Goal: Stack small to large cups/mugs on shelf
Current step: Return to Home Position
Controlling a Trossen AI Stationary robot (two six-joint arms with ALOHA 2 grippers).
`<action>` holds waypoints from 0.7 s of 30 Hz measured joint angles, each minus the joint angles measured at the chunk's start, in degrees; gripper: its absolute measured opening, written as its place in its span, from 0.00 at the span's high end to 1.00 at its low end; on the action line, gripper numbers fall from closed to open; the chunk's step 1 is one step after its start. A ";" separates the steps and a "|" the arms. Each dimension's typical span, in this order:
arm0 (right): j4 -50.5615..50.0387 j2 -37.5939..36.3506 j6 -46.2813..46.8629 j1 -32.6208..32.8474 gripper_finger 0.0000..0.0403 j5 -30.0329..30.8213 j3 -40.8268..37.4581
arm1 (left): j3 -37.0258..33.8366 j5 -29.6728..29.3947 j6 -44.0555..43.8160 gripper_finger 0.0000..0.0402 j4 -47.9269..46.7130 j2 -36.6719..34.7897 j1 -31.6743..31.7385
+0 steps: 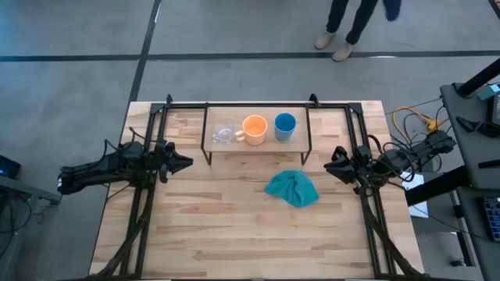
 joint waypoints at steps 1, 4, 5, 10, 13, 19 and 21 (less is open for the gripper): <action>0.00 0.00 -0.01 0.01 0.80 0.01 0.00 | 0.00 0.00 0.00 0.85 -0.02 -0.01 -0.02; 0.00 0.00 -0.01 0.00 0.81 0.00 0.00 | 0.00 0.00 0.00 0.85 0.02 -0.01 -0.02; 0.02 0.00 0.01 -0.01 0.81 -0.01 0.00 | 0.00 0.00 0.00 0.85 -0.03 0.00 0.00; 0.01 0.00 -0.01 -0.01 0.82 0.01 0.00 | 0.00 0.00 0.00 0.85 -0.04 -0.01 0.00; 0.00 0.00 -0.01 0.01 0.81 0.01 0.00 | 0.00 0.00 0.00 0.85 0.01 -0.06 -0.01; 0.01 0.00 -0.01 0.01 0.80 0.00 0.00 | 0.00 0.00 0.00 0.85 -0.04 0.00 -0.01; 0.02 -0.01 -0.01 0.00 0.80 0.01 0.00 | 0.00 0.00 0.00 0.85 0.00 -0.02 0.00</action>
